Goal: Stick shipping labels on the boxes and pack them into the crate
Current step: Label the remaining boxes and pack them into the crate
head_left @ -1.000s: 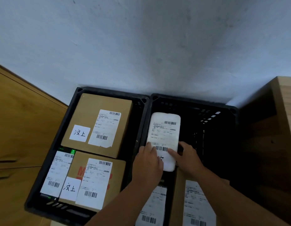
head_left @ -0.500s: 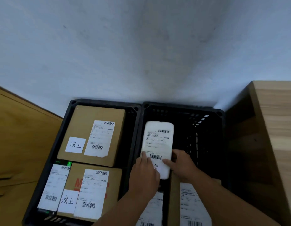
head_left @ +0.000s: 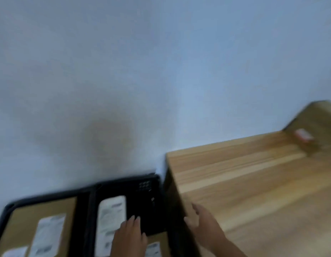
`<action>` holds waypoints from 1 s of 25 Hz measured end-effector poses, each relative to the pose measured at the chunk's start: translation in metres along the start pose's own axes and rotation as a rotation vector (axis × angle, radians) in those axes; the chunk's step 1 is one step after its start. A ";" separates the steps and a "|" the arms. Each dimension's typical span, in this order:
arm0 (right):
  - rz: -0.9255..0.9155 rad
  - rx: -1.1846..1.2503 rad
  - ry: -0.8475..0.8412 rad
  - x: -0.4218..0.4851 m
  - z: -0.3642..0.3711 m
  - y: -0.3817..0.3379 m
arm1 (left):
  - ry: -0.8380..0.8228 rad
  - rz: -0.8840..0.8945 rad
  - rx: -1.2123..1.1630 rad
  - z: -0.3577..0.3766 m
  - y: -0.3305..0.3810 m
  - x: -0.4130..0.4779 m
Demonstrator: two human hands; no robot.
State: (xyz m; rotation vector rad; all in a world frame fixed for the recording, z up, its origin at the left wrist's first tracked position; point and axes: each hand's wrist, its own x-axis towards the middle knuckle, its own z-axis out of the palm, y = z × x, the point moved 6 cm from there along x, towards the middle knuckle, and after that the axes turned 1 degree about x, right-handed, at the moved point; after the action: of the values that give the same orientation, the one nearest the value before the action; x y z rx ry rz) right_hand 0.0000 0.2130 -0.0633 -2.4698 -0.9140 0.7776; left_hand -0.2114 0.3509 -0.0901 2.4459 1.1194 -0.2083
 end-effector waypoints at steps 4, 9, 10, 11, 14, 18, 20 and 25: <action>-0.011 -0.040 0.325 -0.065 -0.160 0.051 | 0.202 0.231 0.007 -0.072 0.177 -0.002; 0.100 0.065 0.612 -0.126 -0.332 0.178 | 0.264 0.454 -0.153 -0.090 0.408 -0.016; 0.121 0.072 0.642 -0.137 -0.359 0.208 | 0.272 0.485 -0.174 -0.086 0.452 -0.020; 0.147 0.084 0.667 -0.145 -0.383 0.237 | 0.270 0.497 -0.201 -0.080 0.492 -0.026; 0.222 0.164 0.686 -0.164 -0.443 0.325 | 0.227 0.497 -0.260 -0.058 0.600 -0.037; 0.235 0.243 0.696 -0.150 -0.510 0.401 | 0.238 0.483 -0.245 -0.040 0.691 -0.017; 0.203 0.265 0.701 -0.124 -0.538 0.425 | 0.263 0.459 -0.252 -0.034 0.724 0.010; 0.171 0.307 0.683 -0.051 -0.585 0.476 | 0.231 0.421 -0.334 -0.015 0.791 0.096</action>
State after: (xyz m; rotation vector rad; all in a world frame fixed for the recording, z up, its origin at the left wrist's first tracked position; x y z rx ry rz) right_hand 0.5516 -0.2561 0.1536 -2.2968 -0.3090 0.0728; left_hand 0.4441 -0.0321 0.1530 2.3675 0.6325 0.3696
